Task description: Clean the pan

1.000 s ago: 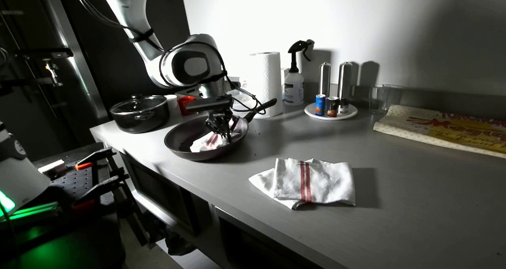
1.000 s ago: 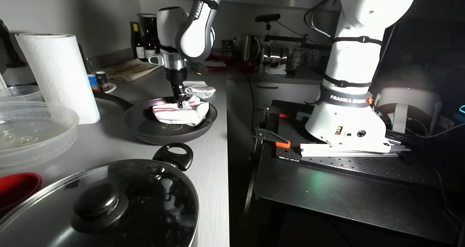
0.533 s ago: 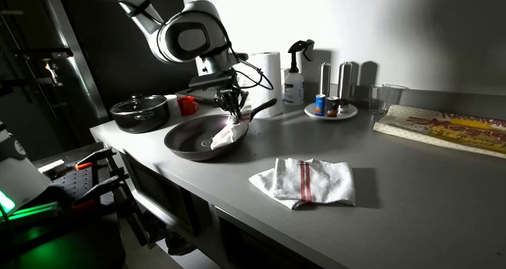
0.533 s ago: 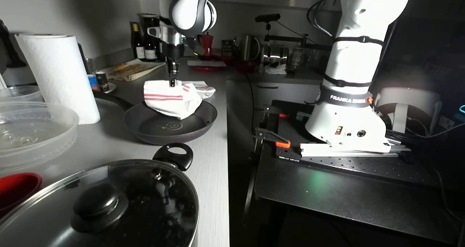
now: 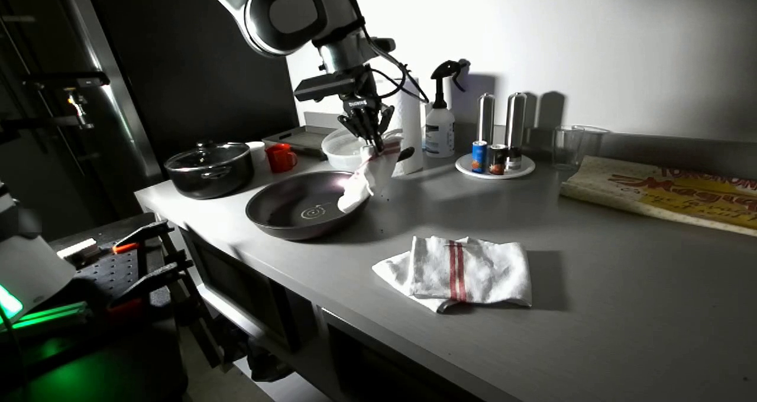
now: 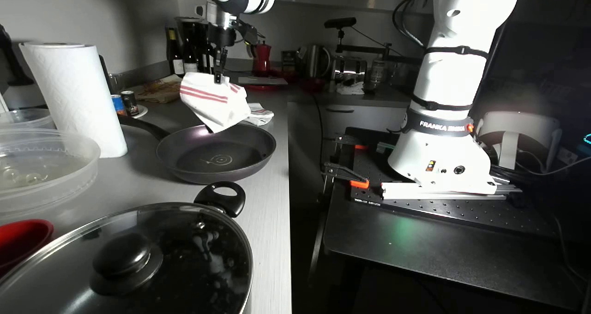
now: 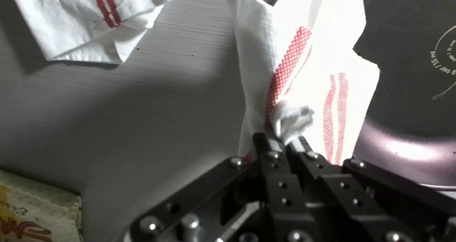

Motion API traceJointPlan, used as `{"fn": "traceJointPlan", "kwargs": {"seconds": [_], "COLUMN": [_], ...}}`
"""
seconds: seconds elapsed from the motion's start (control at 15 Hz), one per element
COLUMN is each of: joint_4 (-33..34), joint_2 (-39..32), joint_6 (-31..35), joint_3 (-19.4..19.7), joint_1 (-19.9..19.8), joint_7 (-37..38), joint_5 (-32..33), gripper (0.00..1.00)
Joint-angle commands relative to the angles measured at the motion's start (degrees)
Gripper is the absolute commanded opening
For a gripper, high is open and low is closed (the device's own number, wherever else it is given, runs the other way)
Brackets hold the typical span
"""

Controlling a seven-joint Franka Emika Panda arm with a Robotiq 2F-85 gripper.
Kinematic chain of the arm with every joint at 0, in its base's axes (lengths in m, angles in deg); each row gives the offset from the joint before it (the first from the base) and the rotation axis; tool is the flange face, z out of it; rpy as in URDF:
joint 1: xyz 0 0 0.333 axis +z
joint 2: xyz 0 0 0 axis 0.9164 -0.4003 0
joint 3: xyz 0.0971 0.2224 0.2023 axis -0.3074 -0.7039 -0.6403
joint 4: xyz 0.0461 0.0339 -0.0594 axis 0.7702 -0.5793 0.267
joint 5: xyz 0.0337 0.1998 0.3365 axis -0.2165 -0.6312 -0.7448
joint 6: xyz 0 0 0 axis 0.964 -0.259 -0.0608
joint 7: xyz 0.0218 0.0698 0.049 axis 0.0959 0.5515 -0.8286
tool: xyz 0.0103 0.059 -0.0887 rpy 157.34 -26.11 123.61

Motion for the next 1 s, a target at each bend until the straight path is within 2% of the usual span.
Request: {"fn": "traceJointPlan", "kwargs": {"seconds": [0.0, 0.33, 0.93], "joint_4": [7.31, 14.88, 25.24], "joint_2": [-2.93, -8.85, -22.08], "joint_6": [-5.92, -11.54, -18.97], "joint_3": [2.12, 4.07, 3.90], "joint_1": [-0.05, -0.33, -0.09], "joint_7": [1.58, 4.42, 7.76], "joint_5": [-3.29, -3.96, -3.11], "gripper": [0.02, 0.02, 0.02]}}
